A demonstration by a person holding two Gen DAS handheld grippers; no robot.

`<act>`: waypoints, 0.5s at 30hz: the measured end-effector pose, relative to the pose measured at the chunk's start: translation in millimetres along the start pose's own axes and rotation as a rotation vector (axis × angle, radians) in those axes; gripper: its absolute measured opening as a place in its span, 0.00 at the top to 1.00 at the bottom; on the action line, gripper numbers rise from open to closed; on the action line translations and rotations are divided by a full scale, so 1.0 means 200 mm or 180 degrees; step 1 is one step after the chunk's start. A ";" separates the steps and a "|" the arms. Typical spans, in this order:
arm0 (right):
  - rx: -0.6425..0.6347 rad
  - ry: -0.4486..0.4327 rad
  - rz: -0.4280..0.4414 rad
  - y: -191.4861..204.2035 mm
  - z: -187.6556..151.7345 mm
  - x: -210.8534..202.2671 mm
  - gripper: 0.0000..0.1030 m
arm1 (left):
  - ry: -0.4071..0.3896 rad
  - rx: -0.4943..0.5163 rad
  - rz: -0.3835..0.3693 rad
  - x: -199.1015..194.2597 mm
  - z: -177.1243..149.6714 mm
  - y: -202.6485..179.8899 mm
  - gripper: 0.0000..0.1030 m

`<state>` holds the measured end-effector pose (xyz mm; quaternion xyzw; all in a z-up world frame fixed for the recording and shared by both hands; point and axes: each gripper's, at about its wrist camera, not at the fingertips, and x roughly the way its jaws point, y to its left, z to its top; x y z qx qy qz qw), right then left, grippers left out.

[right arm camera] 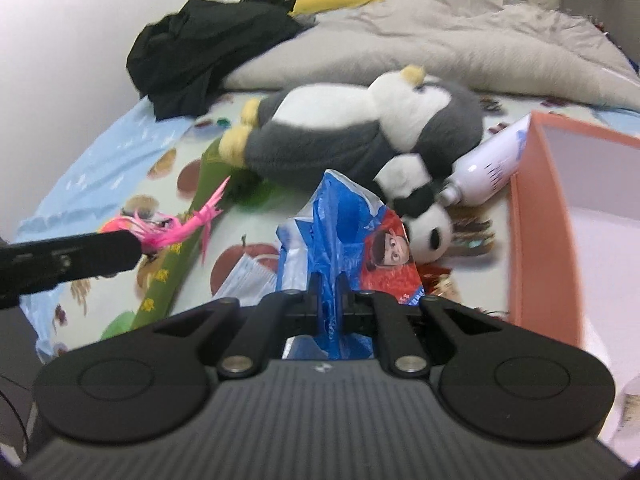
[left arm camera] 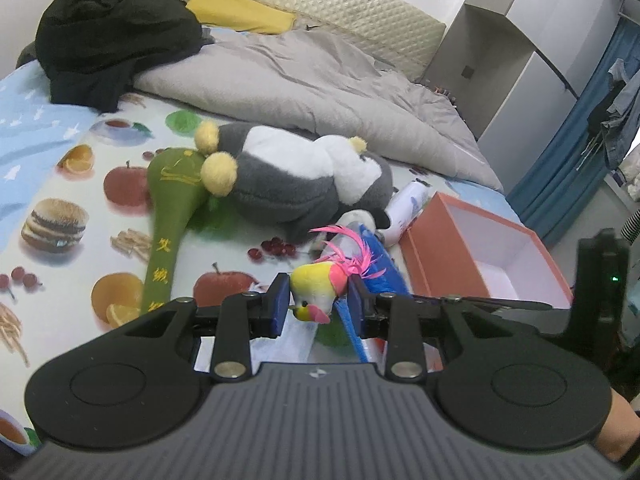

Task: Organize soft objects
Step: 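Carry the mask and blue packet into the pink box and open both grippers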

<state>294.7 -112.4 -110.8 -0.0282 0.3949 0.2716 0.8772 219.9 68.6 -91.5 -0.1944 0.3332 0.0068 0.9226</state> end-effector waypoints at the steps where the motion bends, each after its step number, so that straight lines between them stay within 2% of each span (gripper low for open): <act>1: 0.0020 -0.0028 -0.0005 -0.01 0.02 -0.03 0.91 | -0.0004 0.0019 0.0002 -0.01 0.02 -0.03 0.65; 8: 0.0119 -0.0239 -0.0155 -0.10 0.17 -0.23 0.91 | -0.0044 0.0118 -0.0031 -0.02 0.19 -0.20 0.65; 15: 0.0181 -0.0497 -0.0311 -0.21 0.31 -0.45 0.91 | -0.0111 0.0263 -0.0170 -0.05 0.37 -0.43 0.65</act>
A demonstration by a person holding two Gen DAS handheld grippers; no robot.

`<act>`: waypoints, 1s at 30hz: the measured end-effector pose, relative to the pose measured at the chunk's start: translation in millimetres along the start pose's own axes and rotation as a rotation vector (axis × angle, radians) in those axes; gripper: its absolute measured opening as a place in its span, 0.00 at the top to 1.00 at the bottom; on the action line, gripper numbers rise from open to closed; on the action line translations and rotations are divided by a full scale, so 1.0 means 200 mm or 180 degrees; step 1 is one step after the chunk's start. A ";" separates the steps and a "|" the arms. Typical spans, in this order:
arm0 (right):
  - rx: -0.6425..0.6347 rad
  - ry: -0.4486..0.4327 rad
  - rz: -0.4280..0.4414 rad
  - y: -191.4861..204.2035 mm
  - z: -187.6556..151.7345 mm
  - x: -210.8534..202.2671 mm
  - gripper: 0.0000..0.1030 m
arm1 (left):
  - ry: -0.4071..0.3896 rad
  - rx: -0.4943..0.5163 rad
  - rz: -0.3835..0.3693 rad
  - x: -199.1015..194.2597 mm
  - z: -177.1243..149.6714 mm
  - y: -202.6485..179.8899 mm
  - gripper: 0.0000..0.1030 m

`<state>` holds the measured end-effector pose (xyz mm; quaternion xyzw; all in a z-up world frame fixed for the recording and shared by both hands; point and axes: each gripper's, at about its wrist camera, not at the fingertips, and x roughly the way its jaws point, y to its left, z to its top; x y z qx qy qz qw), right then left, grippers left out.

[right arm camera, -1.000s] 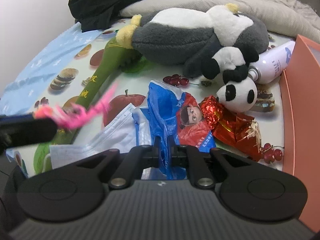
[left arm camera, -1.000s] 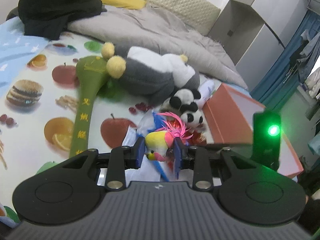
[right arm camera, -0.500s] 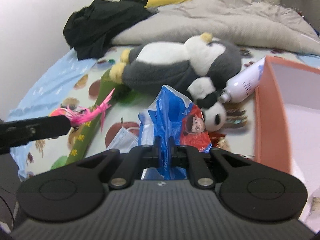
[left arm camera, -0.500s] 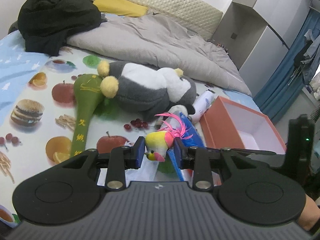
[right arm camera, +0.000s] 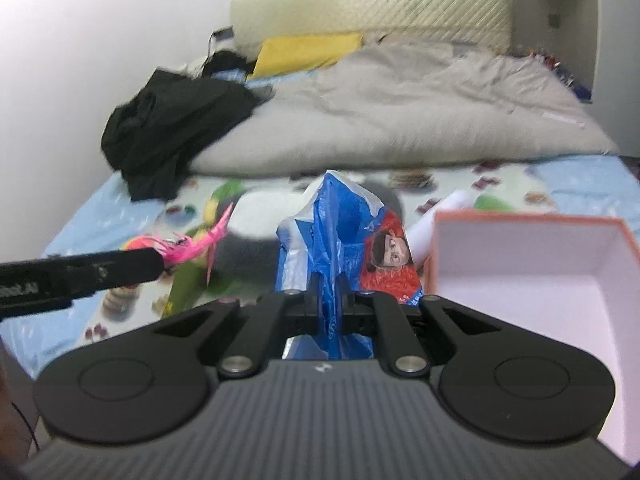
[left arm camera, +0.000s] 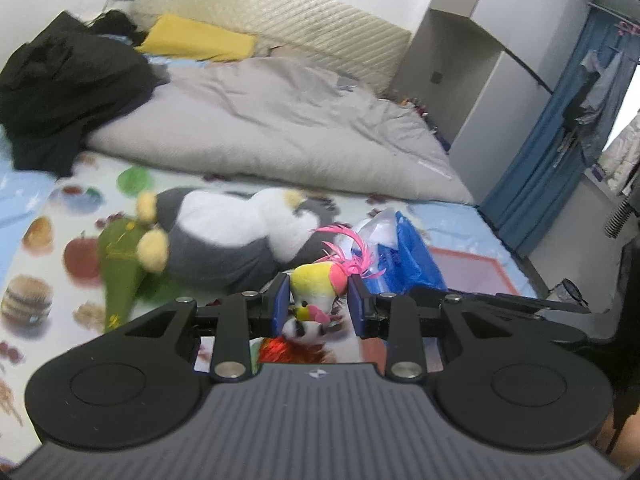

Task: Organize soft objects
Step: 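Carry the mask and blue packet into the pink box and open both grippers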

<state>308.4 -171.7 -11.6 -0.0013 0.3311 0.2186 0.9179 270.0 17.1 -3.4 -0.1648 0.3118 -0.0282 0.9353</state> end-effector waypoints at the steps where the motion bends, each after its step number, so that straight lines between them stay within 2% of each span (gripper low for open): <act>1: -0.0004 -0.0056 -0.0033 -0.02 0.03 -0.03 0.91 | -0.0006 0.0020 -0.0029 0.00 0.03 -0.03 0.65; 8: 0.0069 -0.0356 -0.0265 -0.18 0.16 -0.25 0.91 | -0.0037 0.0222 -0.0254 0.06 0.16 -0.31 0.65; 15: 0.0220 -0.0416 -0.0534 -0.42 0.16 -0.38 0.91 | 0.0041 0.0374 -0.0471 0.21 0.19 -0.58 0.65; 20: 0.0427 -0.0271 -0.0775 -0.63 0.07 -0.36 0.91 | 0.0275 0.0473 -0.0588 0.43 0.10 -0.77 0.65; 30: 0.0909 0.0247 -0.1049 -1.03 -0.26 -0.17 0.91 | 0.0943 0.0666 -0.0669 0.96 -0.19 -0.98 0.65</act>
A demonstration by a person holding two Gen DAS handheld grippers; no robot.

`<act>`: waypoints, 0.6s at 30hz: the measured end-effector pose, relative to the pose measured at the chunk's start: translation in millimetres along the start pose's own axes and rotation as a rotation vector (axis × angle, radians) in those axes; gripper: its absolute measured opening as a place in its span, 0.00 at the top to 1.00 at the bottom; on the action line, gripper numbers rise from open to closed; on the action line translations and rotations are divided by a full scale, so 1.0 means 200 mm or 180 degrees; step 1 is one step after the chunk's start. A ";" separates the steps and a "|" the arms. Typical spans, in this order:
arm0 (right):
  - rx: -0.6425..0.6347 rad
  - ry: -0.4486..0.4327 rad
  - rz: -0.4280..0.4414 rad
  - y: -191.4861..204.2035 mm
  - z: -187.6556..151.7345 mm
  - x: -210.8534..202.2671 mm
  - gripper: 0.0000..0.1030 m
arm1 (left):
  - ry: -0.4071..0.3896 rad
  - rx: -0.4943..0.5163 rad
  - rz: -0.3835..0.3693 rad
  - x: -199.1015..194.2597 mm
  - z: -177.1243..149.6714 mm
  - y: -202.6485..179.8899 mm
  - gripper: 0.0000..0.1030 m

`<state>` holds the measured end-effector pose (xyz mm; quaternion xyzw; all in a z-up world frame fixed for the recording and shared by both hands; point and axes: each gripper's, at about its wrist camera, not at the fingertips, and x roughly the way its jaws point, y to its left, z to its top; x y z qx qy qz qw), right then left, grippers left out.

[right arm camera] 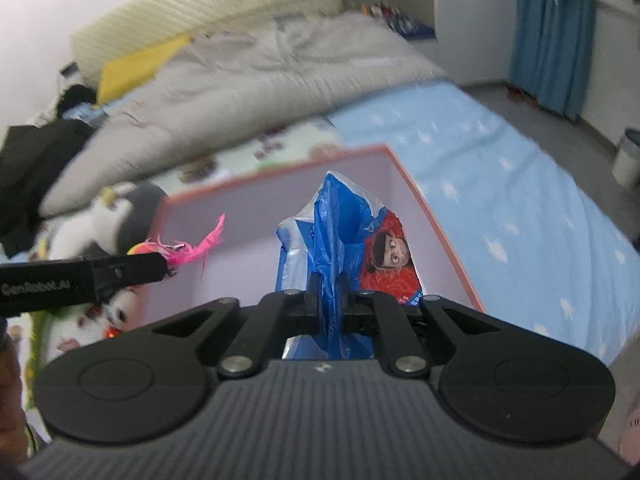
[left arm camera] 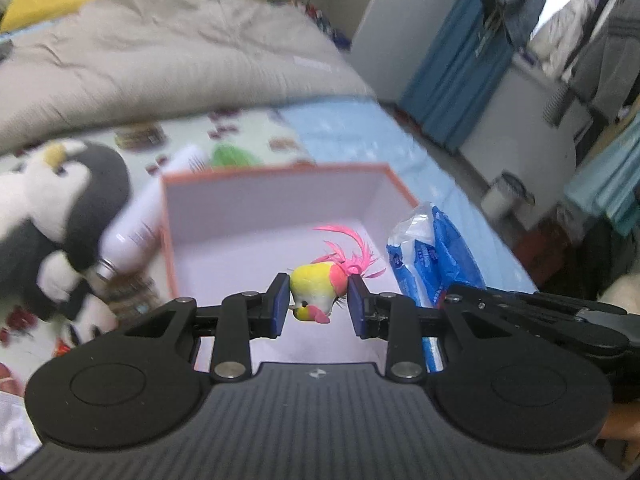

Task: Organize soft objects
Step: 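Carry the mask and blue packet into the pink box and open both grippers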

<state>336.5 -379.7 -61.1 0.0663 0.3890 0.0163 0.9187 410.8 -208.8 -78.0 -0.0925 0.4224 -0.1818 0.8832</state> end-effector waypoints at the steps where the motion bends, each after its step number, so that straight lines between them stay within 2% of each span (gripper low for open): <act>1: 0.0018 0.0059 -0.0015 -0.02 -0.02 0.04 0.91 | 0.0065 0.0015 0.0006 0.06 -0.02 -0.01 0.65; 9: 0.0182 0.0362 -0.0066 -0.17 -0.12 0.23 0.88 | 0.0362 0.0062 0.0024 0.32 -0.08 -0.02 0.65; 10: 0.0214 0.0383 -0.0072 -0.18 -0.12 0.24 0.86 | 0.0380 0.0057 0.0020 0.32 -0.08 -0.01 0.62; 12: 0.0285 0.0426 -0.0081 -0.21 -0.13 0.26 0.75 | 0.0435 0.0037 0.0012 0.34 -0.08 -0.01 0.57; 13: 0.0314 0.0433 -0.0087 -0.21 -0.12 0.26 0.65 | 0.0422 0.0031 0.0014 0.34 -0.08 -0.01 0.55; 14: 0.0332 0.0424 -0.0088 -0.22 -0.12 0.25 0.59 | 0.0407 0.0029 0.0023 0.33 -0.09 -0.01 0.54; 18: 0.0320 0.0304 -0.0049 -0.21 -0.11 0.17 0.59 | 0.0327 0.0026 0.0038 0.25 -0.08 -0.03 0.51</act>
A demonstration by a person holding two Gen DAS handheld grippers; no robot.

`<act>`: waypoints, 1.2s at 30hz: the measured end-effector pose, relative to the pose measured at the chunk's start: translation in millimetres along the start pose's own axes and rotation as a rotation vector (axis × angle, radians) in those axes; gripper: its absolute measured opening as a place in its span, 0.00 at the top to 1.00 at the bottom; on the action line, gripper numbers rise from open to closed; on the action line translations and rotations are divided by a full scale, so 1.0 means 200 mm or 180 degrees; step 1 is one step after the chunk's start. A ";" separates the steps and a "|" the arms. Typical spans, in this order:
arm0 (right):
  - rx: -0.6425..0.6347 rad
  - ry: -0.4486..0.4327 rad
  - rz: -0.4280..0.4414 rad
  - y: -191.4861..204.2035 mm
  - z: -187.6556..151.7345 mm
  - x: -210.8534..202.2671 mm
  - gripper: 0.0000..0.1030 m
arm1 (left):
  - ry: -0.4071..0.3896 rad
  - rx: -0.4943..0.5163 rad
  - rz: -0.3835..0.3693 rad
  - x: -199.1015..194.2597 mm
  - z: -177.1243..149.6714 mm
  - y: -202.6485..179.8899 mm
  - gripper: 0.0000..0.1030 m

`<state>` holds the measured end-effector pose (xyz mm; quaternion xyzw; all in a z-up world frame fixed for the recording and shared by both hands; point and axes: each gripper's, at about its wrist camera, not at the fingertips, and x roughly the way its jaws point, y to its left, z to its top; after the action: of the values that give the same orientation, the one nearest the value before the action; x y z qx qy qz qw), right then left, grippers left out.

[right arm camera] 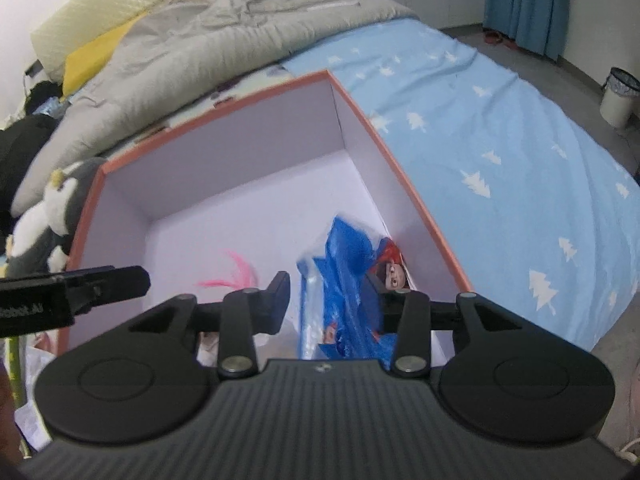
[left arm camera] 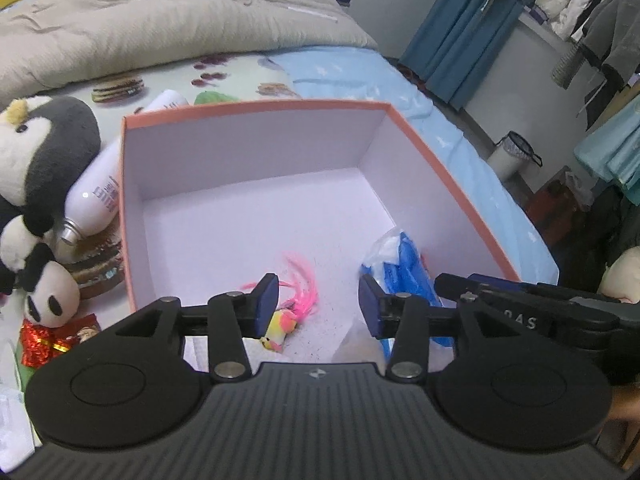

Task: Organize soft objects
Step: 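Carry the mask and blue packet into the pink box and open both grippers, then withdraw both grippers from the pink box back toward the pile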

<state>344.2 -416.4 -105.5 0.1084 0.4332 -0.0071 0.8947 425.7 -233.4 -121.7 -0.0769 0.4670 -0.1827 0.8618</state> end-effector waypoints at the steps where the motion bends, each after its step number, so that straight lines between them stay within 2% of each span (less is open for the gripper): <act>1: 0.0000 -0.0036 0.0026 0.01 0.00 -0.03 0.59 | -0.0034 -0.0001 -0.0005 -0.03 0.00 0.00 0.50; 9: -0.0079 -0.0376 0.0202 0.11 -0.02 -0.32 0.59 | -0.0410 0.0018 0.0024 -0.42 -0.06 -0.02 0.48; 18: -0.0228 -0.0724 0.0387 0.29 -0.16 -0.69 0.59 | -0.0792 0.0077 0.0107 -0.89 -0.24 0.00 0.47; 26: -0.0301 -0.0924 0.0559 0.45 -0.34 -0.92 0.58 | -0.1027 0.0097 0.0206 -1.25 -0.46 0.10 0.46; 36: -0.0588 -0.0966 0.0728 0.67 -0.61 -1.07 0.58 | -0.1164 -0.0040 0.0337 -1.54 -0.81 0.25 0.45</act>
<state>130.7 -277.9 11.8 0.0720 0.2771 0.1179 0.9508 150.3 -62.9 13.2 -0.0896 0.3072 -0.1171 0.9402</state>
